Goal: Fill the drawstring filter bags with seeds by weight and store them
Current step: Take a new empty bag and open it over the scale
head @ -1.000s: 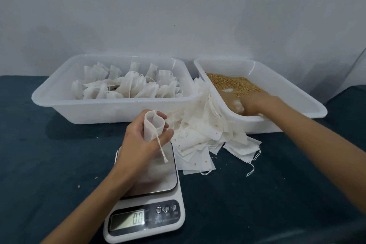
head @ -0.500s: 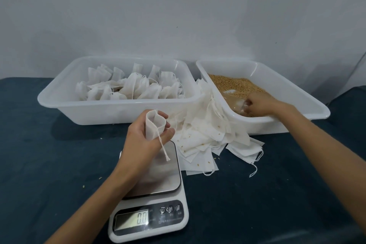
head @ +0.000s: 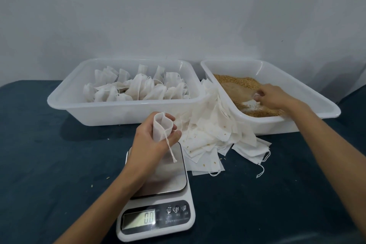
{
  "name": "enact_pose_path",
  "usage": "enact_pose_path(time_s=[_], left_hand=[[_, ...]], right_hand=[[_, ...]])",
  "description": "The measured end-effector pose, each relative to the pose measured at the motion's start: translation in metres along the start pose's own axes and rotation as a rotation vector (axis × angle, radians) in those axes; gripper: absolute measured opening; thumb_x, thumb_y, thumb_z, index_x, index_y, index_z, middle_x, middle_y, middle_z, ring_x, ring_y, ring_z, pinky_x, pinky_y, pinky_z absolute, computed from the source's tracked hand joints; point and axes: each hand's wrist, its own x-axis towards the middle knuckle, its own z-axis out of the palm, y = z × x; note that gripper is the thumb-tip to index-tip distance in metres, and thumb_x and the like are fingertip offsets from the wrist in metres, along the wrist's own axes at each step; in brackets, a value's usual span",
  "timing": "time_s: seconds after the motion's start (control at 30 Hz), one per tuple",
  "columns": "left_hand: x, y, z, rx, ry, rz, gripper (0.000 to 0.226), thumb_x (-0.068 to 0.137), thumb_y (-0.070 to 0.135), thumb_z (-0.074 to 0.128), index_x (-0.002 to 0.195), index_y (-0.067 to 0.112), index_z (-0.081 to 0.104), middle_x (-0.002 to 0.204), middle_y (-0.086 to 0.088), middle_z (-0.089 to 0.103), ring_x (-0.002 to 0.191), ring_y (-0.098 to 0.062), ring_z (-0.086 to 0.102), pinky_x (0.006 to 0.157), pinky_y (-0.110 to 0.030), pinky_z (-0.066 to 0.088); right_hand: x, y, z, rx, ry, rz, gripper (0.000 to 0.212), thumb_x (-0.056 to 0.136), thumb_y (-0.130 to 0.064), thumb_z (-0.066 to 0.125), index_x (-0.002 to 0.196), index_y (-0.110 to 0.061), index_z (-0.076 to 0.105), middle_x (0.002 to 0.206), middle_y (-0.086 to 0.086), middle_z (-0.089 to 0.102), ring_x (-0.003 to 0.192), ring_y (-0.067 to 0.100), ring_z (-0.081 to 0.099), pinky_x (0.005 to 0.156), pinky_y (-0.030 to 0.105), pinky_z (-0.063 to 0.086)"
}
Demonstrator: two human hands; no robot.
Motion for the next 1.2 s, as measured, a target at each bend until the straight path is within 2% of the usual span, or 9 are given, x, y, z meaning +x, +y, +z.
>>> enact_pose_path(time_s=[0.13,0.27,0.4,0.57,0.77,0.87,0.93,1.03,1.2], left_hand=[[0.000,0.000,0.000,-0.005,-0.005,0.000,0.028,0.076,0.024,0.078,0.102,0.022,0.068,0.088,0.002,0.072,0.086,-0.012,0.068,0.087,-0.033,0.057],[0.000,0.001,0.000,0.003,-0.016,-0.005,0.028,0.077,0.024,0.078,0.103,0.022,0.068,0.089,0.000,0.072,0.088,-0.015,0.069,0.092,-0.043,0.057],[0.000,0.003,0.000,0.002,-0.008,-0.006,0.028,0.076,0.024,0.077,0.102,0.021,0.067,0.088,-0.001,0.072,0.088,-0.019,0.070,0.092,-0.045,0.057],[0.000,0.003,0.000,0.005,-0.018,-0.003,0.028,0.076,0.025,0.077,0.102,0.020,0.067,0.092,0.002,0.072,0.095,-0.027,0.070,0.093,-0.048,0.056],[-0.001,0.001,-0.002,-0.038,-0.050,-0.012,0.027,0.084,0.017,0.080,0.106,0.027,0.070,0.096,0.011,0.076,0.099,-0.011,0.073,0.092,-0.036,0.058],[-0.001,0.001,-0.003,-0.035,-0.062,-0.016,0.026,0.087,0.011,0.078,0.107,0.025,0.070,0.096,0.007,0.076,0.096,-0.011,0.073,0.089,-0.031,0.058],[-0.002,0.003,-0.002,-0.039,-0.055,-0.015,0.026,0.084,0.015,0.077,0.107,0.022,0.069,0.098,0.002,0.075,0.099,-0.021,0.072,0.092,-0.042,0.058],[-0.003,0.006,0.000,-0.045,-0.048,-0.019,0.029,0.081,0.018,0.077,0.108,0.019,0.068,0.105,-0.008,0.071,0.103,-0.034,0.069,0.097,-0.055,0.055],[-0.004,0.007,0.000,-0.035,-0.076,-0.043,0.028,0.088,0.010,0.079,0.110,0.023,0.068,0.107,0.000,0.076,0.106,-0.022,0.073,0.098,-0.046,0.057]], right_hand=[[-0.026,-0.030,-0.029,0.089,0.075,-0.160,0.020,0.101,-0.021,0.058,0.084,-0.010,0.059,0.081,0.004,0.060,0.075,0.024,0.055,0.063,0.032,0.039],[-0.059,-0.070,-0.051,0.212,0.011,-0.388,0.016,0.100,-0.013,0.059,0.111,-0.004,0.068,0.102,0.013,0.070,0.098,0.030,0.065,0.092,0.045,0.051],[-0.096,-0.101,-0.051,0.441,-0.137,-0.564,0.027,0.097,-0.005,0.062,0.121,-0.016,0.069,0.120,-0.006,0.071,0.117,0.002,0.063,0.103,0.021,0.048],[-0.114,-0.116,-0.046,0.323,-0.109,-0.652,0.026,0.094,-0.023,0.069,0.117,-0.033,0.068,0.117,-0.012,0.071,0.115,0.003,0.064,0.104,0.044,0.048],[-0.126,-0.117,-0.048,0.254,-0.010,-0.682,0.026,0.091,-0.020,0.072,0.111,-0.035,0.067,0.107,-0.026,0.069,0.108,-0.013,0.060,0.091,0.012,0.043],[-0.129,-0.116,-0.052,0.202,0.073,-0.710,0.028,0.090,-0.011,0.072,0.114,-0.025,0.069,0.107,-0.029,0.065,0.103,-0.025,0.052,0.087,-0.002,0.035],[-0.130,-0.116,-0.055,0.133,0.128,-0.727,0.030,0.089,-0.007,0.073,0.115,-0.019,0.070,0.104,-0.032,0.059,0.100,-0.027,0.048,0.094,0.007,0.033],[-0.131,-0.118,-0.058,0.033,0.153,-0.728,0.032,0.088,-0.007,0.072,0.116,-0.021,0.069,0.104,-0.029,0.059,0.098,-0.019,0.047,0.113,0.040,0.028],[-0.133,-0.123,-0.063,-0.070,0.220,-0.755,0.033,0.088,-0.007,0.071,0.118,-0.020,0.070,0.107,-0.015,0.061,0.112,0.019,0.058,0.121,0.046,0.013]])
